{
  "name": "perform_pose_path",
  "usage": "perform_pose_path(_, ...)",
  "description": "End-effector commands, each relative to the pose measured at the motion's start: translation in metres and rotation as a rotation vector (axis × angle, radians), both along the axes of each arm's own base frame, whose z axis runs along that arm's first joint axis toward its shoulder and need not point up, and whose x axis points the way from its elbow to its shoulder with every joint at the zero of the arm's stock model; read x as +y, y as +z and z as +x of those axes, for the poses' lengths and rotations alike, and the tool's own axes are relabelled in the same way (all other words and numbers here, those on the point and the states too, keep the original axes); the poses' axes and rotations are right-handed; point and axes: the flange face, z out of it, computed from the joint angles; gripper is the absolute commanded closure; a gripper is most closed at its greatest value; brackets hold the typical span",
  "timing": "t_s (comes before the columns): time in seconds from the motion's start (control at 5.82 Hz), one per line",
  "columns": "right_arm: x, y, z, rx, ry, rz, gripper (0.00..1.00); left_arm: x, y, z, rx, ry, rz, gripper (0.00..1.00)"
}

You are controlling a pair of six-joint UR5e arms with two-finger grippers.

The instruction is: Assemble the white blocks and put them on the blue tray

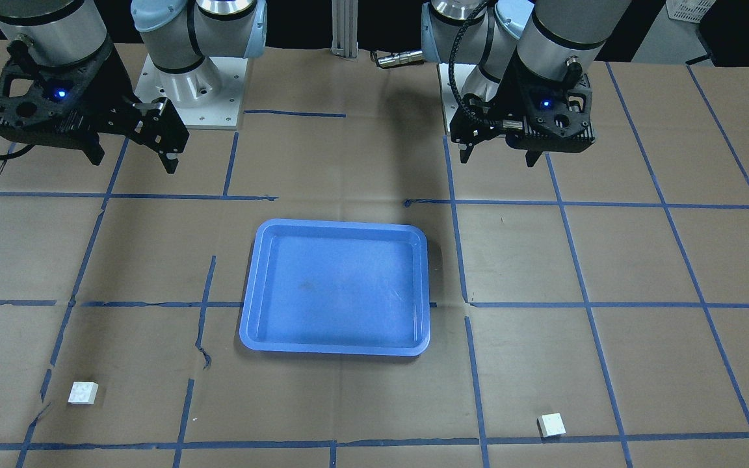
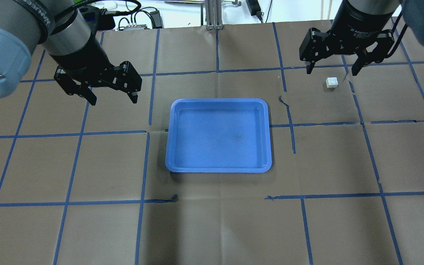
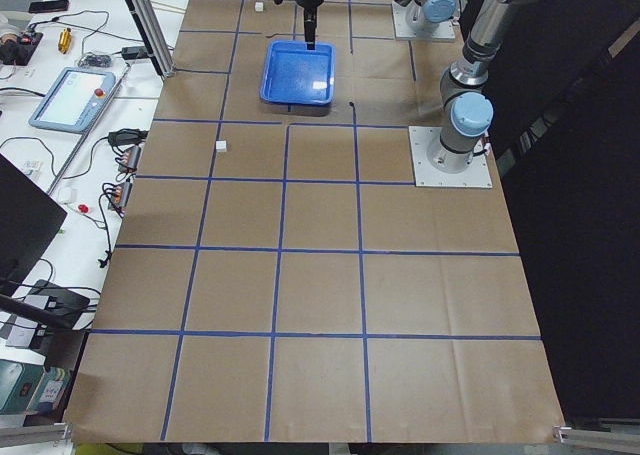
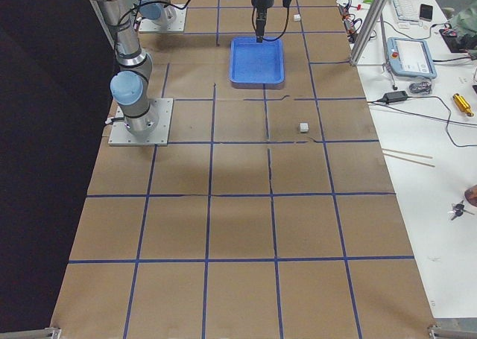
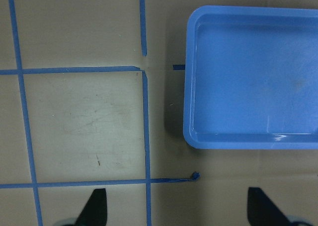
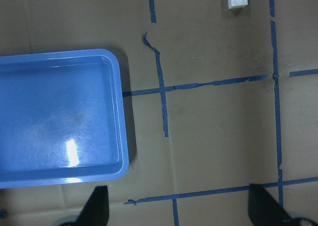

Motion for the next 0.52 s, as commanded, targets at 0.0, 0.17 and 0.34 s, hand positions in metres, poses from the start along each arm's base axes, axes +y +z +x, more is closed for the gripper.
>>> perform_pose_path(0.0,0.0,0.0,-0.001,0.0,-0.002,0.0,0.0,0.0,0.001,0.0,0.001,0.0,-0.003,0.02)
perform_pose_path(0.17,0.0,0.0,0.0,0.0,0.0,0.0,0.0,-0.004,-0.005,0.0,0.002,0.004,0.006,0.02)
perform_pose_path(0.34,0.0,0.0,0.0,0.0,0.0,0.0,0.0,-0.021,-0.005,0.008,0.002,0.015,-0.014,0.02)
